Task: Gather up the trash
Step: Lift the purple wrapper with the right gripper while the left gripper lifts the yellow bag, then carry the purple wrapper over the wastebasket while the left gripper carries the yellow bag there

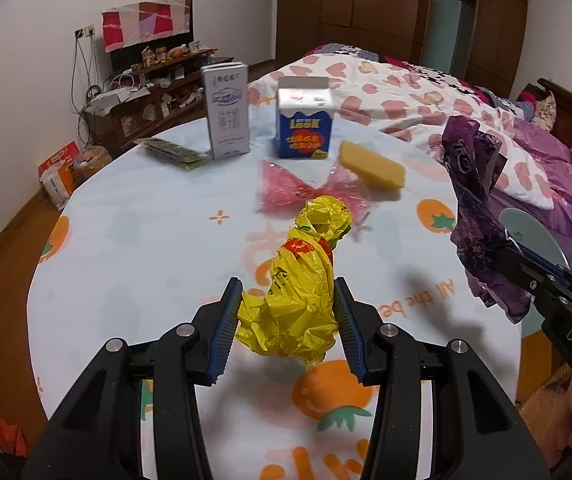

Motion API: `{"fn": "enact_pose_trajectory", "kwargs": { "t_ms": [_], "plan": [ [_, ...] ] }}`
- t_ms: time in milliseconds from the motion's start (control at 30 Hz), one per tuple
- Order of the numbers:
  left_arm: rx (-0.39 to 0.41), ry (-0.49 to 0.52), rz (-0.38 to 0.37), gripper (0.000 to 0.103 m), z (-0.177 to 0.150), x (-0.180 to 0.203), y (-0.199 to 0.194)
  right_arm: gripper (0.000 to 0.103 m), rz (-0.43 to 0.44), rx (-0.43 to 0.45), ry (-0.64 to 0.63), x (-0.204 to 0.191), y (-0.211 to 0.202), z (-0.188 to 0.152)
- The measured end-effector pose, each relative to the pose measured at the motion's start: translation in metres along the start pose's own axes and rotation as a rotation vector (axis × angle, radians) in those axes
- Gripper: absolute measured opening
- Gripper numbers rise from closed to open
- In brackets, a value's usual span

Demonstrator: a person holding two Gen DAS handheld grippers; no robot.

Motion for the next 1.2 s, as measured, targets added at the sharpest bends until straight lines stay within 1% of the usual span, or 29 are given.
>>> {"fn": "enact_pose_trajectory", "kwargs": {
  "t_ms": [767, 1200],
  "plan": [
    [0.010, 0.077, -0.011, 0.046, -0.004, 0.051, -0.013, 0.013, -0.054, 0.035, 0.059, 0.049, -0.038, -0.013],
    [0.001, 0.115, -0.038, 0.046, -0.010, 0.087, -0.013, 0.012, -0.088, 0.040, 0.094, 0.082, -0.054, -0.025]
  ]
}}
Point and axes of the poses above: each gripper's, at about its wrist camera, not at the fingertips, and y roughly the way its jaws point, x to its right, z to its top, the point moved 10 cm from there along y, roughly the way its jaws point
